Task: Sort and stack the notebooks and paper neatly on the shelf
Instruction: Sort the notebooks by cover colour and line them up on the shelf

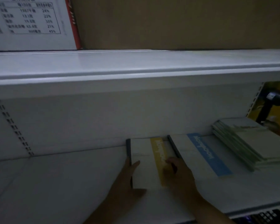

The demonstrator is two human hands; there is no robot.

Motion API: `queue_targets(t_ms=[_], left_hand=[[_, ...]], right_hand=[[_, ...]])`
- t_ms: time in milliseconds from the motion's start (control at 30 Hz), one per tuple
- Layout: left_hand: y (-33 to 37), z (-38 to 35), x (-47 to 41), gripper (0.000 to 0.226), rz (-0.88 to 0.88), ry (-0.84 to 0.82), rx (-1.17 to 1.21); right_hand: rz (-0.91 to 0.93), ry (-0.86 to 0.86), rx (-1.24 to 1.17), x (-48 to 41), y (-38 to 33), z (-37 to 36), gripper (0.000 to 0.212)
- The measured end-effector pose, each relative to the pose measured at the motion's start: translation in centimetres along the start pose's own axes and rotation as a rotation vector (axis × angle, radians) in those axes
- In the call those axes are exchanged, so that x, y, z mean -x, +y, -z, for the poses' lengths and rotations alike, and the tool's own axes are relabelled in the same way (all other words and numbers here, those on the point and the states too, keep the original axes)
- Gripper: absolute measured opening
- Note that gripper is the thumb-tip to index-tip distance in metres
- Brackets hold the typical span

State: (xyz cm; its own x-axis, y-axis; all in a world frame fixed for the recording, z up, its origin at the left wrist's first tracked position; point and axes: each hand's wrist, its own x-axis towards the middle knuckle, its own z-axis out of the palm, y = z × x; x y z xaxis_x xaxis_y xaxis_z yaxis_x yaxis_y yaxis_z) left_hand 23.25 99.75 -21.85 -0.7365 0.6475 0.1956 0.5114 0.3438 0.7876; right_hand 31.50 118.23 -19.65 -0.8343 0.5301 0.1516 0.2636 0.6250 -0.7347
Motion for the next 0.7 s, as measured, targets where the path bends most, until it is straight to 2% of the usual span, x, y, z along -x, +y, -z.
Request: queue_targets(t_ms=[100,200,333,400,500,700], left_hand=[[0.0,-0.5,0.1,0.077,-0.022,0.018,-0.159],[0.4,-0.6,0.2,0.081,0.025,0.030,-0.205],[1.6,-1.0,1.2,0.109,0.051,0.088,-0.279],[2.3,-1.1,1.6,0.102,0.090,0.115,-0.323],[2.9,-1.0,1.7,0.081,0.146,0.175,-0.409],[4.2,-1.3,2.0,0.070,0.193,0.124,-0.489]], right_hand=[[0.044,-0.016,0.024,0.1,-0.1,-0.1,0.035],[0.094,-0.082,0.109,0.3,-0.6,-0.1,0.037],[0.163,-0.081,0.158,0.5,-0.6,-0.2,0.037],[0.180,-0.053,0.152,0.5,-0.4,-0.5,0.034],[0.199,-0.018,0.140,0.7,-0.4,-0.5,0.028],[0.226,-0.007,0.155,0.4,-0.2,-0.5,0.017]])
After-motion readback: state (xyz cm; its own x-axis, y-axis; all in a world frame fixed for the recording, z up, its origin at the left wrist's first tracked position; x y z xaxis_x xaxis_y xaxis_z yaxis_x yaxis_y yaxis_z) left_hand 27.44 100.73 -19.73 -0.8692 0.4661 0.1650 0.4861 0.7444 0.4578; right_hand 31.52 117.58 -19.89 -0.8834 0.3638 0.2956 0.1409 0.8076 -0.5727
